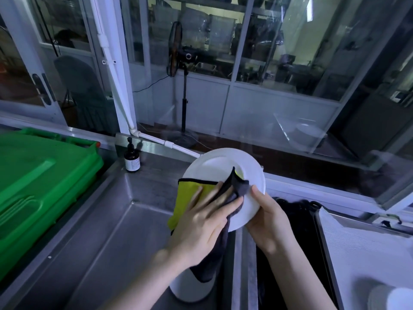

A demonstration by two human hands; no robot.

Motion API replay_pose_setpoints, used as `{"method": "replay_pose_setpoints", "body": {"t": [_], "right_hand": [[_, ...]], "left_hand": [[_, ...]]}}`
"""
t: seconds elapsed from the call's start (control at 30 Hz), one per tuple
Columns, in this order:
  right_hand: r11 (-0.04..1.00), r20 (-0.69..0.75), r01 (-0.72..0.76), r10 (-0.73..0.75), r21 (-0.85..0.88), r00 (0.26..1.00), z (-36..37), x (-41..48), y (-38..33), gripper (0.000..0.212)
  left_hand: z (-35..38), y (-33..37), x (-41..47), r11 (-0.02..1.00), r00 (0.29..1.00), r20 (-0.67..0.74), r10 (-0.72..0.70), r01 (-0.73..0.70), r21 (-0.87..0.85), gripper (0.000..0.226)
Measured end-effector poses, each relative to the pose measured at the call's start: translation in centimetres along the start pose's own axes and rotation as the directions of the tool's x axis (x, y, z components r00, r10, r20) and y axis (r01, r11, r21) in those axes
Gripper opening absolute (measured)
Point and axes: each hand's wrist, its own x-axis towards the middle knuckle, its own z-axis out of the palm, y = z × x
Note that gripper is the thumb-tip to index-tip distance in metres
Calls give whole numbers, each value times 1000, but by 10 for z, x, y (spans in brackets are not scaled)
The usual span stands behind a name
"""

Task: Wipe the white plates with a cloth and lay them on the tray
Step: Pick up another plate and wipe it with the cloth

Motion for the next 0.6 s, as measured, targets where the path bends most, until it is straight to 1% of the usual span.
{"method": "replay_pose_setpoints", "body": {"t": [0.07, 0.13, 0.17, 0.2, 0.27, 0.3, 0.33, 0.4, 0.47, 0.5, 0.57, 0.6], "right_hand": [[1000, -19, 2, -2, 16, 1000, 0, 0, 0, 47], [1000, -28, 3, -2, 16, 1000, 1, -1, 2, 48], [1000, -31, 6, -5, 22, 1000, 0, -1, 2, 49], [999, -38, 12, -10, 30, 999, 0, -2, 2, 49], [999, -61, 29, -27, 22, 998, -1, -4, -1, 50], [999, -62, 37, -37, 7, 997, -1, -5, -3, 50], [999, -57, 42, -42, -5, 998, -2, -7, -4, 50], [999, -38, 29, -30, -17, 999, -4, -11, -6, 50], [998, -28, -3, 1, -61, 1000, -5, -15, -7, 50], [995, -29, -19, 16, -96, 999, -4, -17, -7, 49], [989, -31, -45, 41, -142, 999, -4, -17, -6, 49], [987, -32, -55, 51, -149, 998, -3, -17, -6, 49]], "left_hand": [[2, 3, -7, 999, 1000, -14, 17, -16, 34, 48], [3, 2, -8, 1000, 998, -59, -4, 3, -17, 46], [3, 1, -8, 996, 994, -97, -48, 41, -75, 46], [4, -1, -8, 983, 983, -141, -121, 98, -158, 46], [4, -6, -7, 903, 927, -193, -322, 239, -356, 46], [3, -10, -5, 853, 897, -189, -400, 290, -434, 46], [2, -15, -2, 813, 877, -171, -448, 321, -486, 46], [-5, -28, 9, 761, 862, -119, -493, 360, -540, 47], [-14, -40, 23, 752, 867, -71, -493, 384, -537, 49], [-19, -44, 29, 773, 885, -46, -463, 378, -509, 49], [-24, -46, 38, 849, 935, 1, -356, 324, -417, 49], [-26, -44, 41, 894, 959, 20, -283, 272, -356, 48]]}}
